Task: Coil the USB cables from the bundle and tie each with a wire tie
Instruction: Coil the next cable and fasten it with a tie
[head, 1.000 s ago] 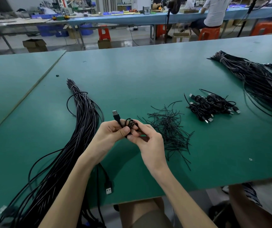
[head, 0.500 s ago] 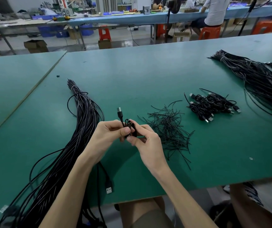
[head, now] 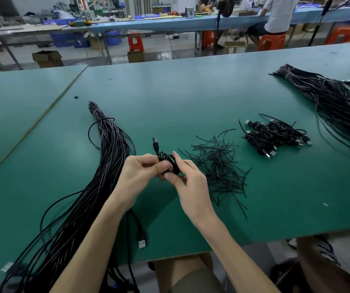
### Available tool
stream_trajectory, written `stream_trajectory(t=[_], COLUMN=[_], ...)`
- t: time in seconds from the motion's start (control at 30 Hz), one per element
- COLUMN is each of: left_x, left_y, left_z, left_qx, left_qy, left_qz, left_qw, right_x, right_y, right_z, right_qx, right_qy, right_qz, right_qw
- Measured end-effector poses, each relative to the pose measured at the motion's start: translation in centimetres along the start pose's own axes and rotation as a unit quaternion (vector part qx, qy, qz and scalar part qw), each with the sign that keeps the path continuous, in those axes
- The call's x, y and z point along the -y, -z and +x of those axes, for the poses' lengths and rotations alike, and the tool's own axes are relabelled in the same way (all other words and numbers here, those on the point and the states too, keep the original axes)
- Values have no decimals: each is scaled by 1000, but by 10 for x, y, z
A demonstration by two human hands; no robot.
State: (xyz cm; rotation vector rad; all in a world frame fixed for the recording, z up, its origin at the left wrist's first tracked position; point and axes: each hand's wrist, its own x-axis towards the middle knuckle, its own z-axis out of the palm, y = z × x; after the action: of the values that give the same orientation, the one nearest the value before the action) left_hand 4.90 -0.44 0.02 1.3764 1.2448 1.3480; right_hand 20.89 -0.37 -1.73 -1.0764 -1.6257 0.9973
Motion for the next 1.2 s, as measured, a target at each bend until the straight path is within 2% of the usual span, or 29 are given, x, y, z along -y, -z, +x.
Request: stream_trajectory(t=[0.2, 0.53, 0.77, 1.0, 1.2], left_x=[-2, -3, -2, 3, 3], left_y=[-4, -7, -6, -4, -4], left_z=[-1, -3, -4, -3, -2], left_qx=[-29, -43, -24, -28, -77], left_qy=[-8, -6, -12, 28, 76], left_qz=[-3, -7, -21, -67, -139], left_qw=[1000, 999, 999, 997, 984], right_x=[2, 5, 9, 9, 12], right_y=[-3, -6, 0, 0, 0], right_z=[-1, -4, -5, -5, -5], right_qx=[39, 34, 43, 41, 26], right_qy=[-6, -11, 17, 29, 31], right_qz=[-49, -110, -59, -65, -56], right_qw=[998, 993, 997, 997, 998])
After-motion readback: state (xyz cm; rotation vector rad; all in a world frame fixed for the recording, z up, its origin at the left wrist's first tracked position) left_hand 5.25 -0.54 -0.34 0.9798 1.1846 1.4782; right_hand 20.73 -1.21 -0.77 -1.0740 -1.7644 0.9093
